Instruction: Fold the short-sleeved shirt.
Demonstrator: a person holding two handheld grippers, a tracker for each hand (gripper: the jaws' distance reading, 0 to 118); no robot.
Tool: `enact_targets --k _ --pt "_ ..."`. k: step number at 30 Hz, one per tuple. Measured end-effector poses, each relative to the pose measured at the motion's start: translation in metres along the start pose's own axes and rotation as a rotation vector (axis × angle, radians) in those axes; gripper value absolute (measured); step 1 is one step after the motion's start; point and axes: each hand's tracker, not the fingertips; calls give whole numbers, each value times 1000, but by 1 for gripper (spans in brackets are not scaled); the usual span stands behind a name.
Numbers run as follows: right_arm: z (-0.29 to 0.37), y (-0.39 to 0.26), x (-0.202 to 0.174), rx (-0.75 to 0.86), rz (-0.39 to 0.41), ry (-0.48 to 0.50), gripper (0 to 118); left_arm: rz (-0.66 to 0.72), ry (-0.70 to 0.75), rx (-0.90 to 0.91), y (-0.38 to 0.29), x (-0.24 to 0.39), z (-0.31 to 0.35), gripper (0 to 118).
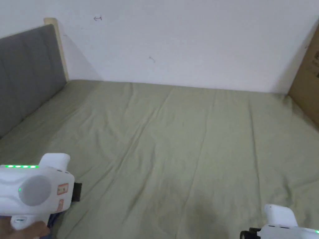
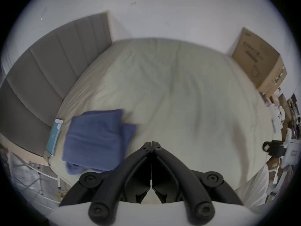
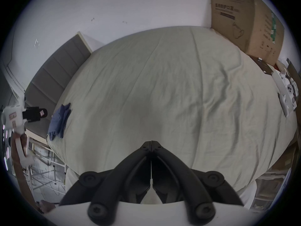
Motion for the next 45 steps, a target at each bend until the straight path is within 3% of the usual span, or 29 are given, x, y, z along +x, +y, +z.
enact_targets --k 8,16,19,23,25,32,37,39,42,43,44,45 --pt "67 2 14 289 -10 -10 0 -101 -44 249 -45 144 56 0" --pt "135 10 0 619 71 -55 0 -98 28 527 -47 181 113 0" --pt "153 13 -13 708 140 -60 0 -81 19 590 -44 181 134 0" --pt "169 11 -32 772 243 -116 0 -93 26 622 -39 185 157 0" --pt "172 11 -35 775 251 -102 0 -121 34 653 -38 188 164 0" --pt "176 17 -39 810 253 -109 0 -123 23 687 -32 195 168 0" --pt "171 16 -39 828 192 -96 0 -104 31 698 -29 190 167 0" --pt "167 17 -40 819 184 -95 7 -95 12 682 -27 187 166 2" --pt "164 18 -41 796 194 -92 56 -114 5 630 -22 187 159 46" --pt "163 19 -41 782 201 -92 76 -126 -8 618 -21 187 157 75" --pt "163 18 -41 784 203 -93 84 -125 -13 626 -23 187 158 95" --pt "163 16 -42 789 203 -98 87 -123 -16 631 -26 186 159 106"
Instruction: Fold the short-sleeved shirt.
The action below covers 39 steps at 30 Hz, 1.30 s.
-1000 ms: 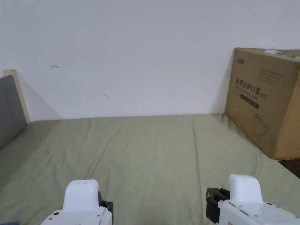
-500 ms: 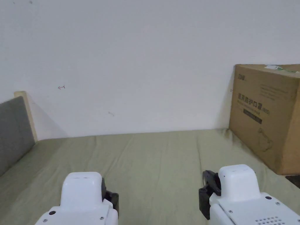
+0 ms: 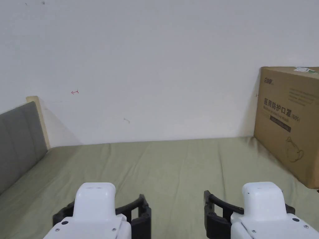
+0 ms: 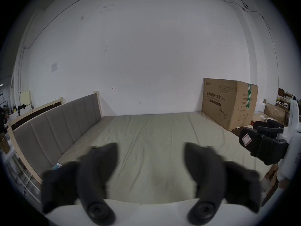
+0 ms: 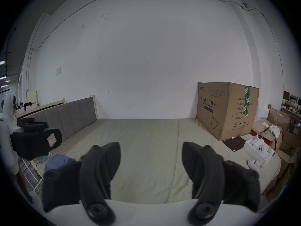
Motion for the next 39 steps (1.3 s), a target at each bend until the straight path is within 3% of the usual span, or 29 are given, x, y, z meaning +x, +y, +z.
enact_targets --k 1,5,10,14,18,21,28,34,39 --pt "1 -1 -1 10 4 -6 91 12 -6 19 -1 0 4 111" --pt "-1 1 -4 22 28 -21 112 -6 15 61 4 -1 10 112" --pt "1 8 -5 66 38 -44 113 -4 63 84 9 -3 12 112" --pt "2 13 -1 81 27 -40 113 -25 2 24 12 -7 8 112" --pt "1 14 3 69 19 -43 113 12 -38 -15 14 -11 8 112" --pt "-1 15 6 65 22 -49 113 100 34 -38 18 -10 8 112" --pt "-3 16 9 59 14 -56 113 64 -4 0 23 -13 9 113" --pt "1 12 2 113 126 -128 113 -3 41 80 20 -7 12 113" --pt "0 14 8 89 55 -89 113 -25 28 137 15 -9 9 113"
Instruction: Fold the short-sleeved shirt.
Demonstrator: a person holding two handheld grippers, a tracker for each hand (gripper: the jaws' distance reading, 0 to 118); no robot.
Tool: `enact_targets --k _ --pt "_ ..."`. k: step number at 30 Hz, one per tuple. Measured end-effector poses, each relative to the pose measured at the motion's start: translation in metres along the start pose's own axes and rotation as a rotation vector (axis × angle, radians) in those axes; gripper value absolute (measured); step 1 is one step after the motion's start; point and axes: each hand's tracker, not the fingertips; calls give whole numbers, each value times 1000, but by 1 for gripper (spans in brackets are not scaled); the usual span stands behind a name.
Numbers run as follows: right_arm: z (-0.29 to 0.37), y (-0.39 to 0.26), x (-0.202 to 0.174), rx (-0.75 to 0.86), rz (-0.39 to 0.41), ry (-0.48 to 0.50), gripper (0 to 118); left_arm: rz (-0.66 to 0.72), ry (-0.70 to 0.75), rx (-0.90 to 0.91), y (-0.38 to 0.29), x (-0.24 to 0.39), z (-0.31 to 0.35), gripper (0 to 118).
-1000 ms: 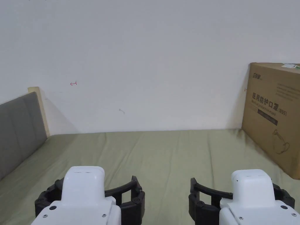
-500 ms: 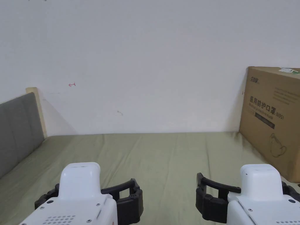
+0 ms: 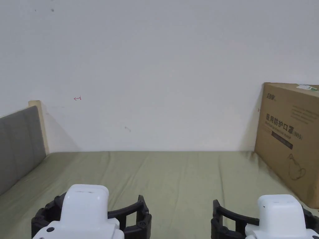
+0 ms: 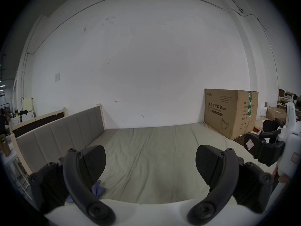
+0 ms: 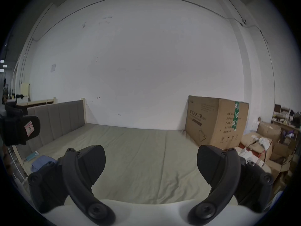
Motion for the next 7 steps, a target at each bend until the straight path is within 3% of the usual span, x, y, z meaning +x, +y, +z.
enact_targets --k 7 --pt "-4 -1 3 -6 15 -27 113 52 10 -44 5 -1 -2 113"
